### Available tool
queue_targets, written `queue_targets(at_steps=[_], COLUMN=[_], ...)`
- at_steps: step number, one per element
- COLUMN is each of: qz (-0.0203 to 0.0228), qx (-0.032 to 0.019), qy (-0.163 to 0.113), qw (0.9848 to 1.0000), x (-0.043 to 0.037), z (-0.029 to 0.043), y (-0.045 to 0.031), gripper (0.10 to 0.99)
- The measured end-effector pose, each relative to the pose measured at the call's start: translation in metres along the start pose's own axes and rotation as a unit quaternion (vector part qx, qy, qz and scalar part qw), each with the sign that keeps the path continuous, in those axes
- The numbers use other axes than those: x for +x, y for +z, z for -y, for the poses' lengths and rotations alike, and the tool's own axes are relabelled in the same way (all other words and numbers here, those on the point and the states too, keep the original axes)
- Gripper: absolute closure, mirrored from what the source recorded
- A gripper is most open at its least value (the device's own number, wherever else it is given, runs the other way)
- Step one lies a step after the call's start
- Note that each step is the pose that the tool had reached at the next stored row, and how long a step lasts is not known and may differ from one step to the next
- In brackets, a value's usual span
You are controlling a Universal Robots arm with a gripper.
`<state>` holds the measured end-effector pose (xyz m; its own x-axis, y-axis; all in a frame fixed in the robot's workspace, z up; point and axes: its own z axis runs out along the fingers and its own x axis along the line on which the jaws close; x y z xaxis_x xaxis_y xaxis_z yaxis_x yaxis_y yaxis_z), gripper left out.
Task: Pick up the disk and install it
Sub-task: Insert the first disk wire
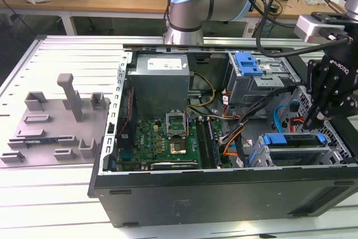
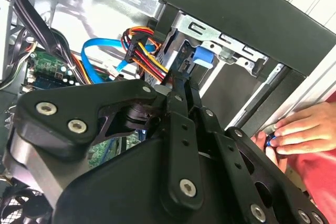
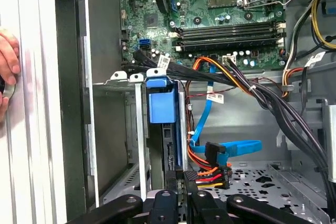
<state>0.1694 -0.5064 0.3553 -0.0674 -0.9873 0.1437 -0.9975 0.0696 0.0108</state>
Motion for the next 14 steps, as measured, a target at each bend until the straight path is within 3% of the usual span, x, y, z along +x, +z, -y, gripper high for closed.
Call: queue_targets(at_steps=[14], qz=[0.0], qx=[-0.0005], qy=[0.003], qw=[1.0], x=[0.0034], z=[0.0002], y=[0.0015], gripper=[0.918])
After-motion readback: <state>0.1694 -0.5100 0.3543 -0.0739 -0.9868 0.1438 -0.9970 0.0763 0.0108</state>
